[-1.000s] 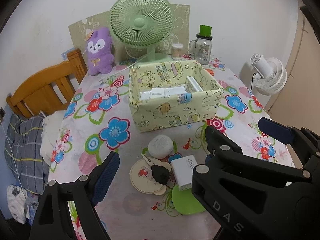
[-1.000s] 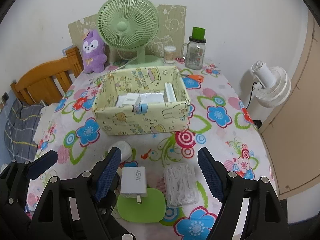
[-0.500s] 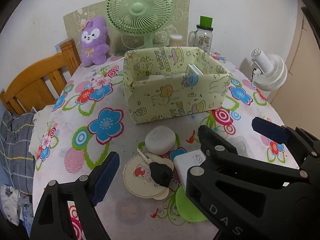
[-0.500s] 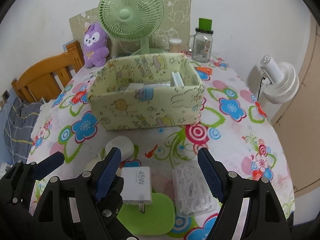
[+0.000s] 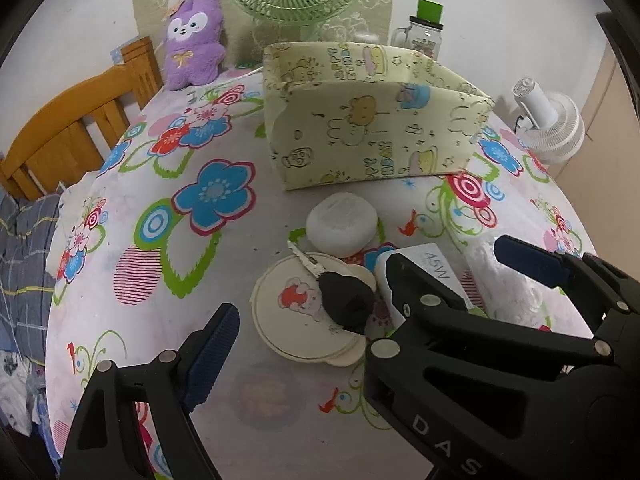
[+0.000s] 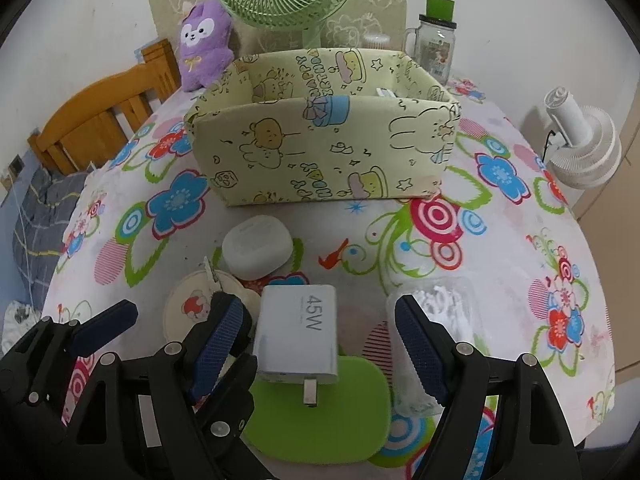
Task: Organize rigid objects
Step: 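Grasp the white square charger with the right tool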
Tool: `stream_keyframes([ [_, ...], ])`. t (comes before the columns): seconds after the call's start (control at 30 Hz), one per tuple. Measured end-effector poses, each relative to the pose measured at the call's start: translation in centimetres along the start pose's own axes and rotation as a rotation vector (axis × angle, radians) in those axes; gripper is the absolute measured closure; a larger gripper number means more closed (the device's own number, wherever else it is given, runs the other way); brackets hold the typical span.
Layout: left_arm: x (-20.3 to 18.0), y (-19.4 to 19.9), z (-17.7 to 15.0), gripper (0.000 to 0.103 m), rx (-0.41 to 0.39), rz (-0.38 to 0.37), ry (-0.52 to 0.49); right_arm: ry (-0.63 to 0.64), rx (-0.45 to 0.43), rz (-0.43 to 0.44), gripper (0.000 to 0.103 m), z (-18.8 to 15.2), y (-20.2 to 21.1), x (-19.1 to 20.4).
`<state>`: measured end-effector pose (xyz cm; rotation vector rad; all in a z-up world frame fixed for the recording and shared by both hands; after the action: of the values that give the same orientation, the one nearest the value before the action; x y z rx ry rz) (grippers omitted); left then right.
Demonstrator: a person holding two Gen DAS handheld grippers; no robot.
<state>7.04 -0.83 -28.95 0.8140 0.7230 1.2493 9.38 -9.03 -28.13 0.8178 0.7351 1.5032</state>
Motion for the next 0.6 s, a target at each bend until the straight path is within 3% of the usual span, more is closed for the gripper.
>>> stream_keyframes([
  [0.23,1.2,-0.8,-0.2,0.015,0.027,0.004,0.025,0.015,0.036,0.013,0.025,0.1,-1.2,1.2],
  [0.47,1.0,-2.0,-0.8,0.018,0.068,-0.019,0.040,-0.017,0.103,0.023,0.041,-0.8,-2.7,0.9],
  [0.5,1.0,-2.1,-0.8,0.018,0.077,-0.029,0.045,-0.010,0.106,0.026,0.053,-0.8,-2.8,0.8],
  [0.6,0.9,-2.3,-0.6,0.018,0.084,-0.023,0.052,0.002,0.119,-0.005,0.053,-0.7,-2.9,0.6],
])
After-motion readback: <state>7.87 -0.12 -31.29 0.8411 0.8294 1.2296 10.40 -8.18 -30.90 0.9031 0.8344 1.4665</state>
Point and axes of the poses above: each gripper's, at about its wrist camera, not at the fingertips, and y roughly against the way its jaws point, x to its left, z to its top, the point moved 4 cm from there along -y, roughly the way its jaws point
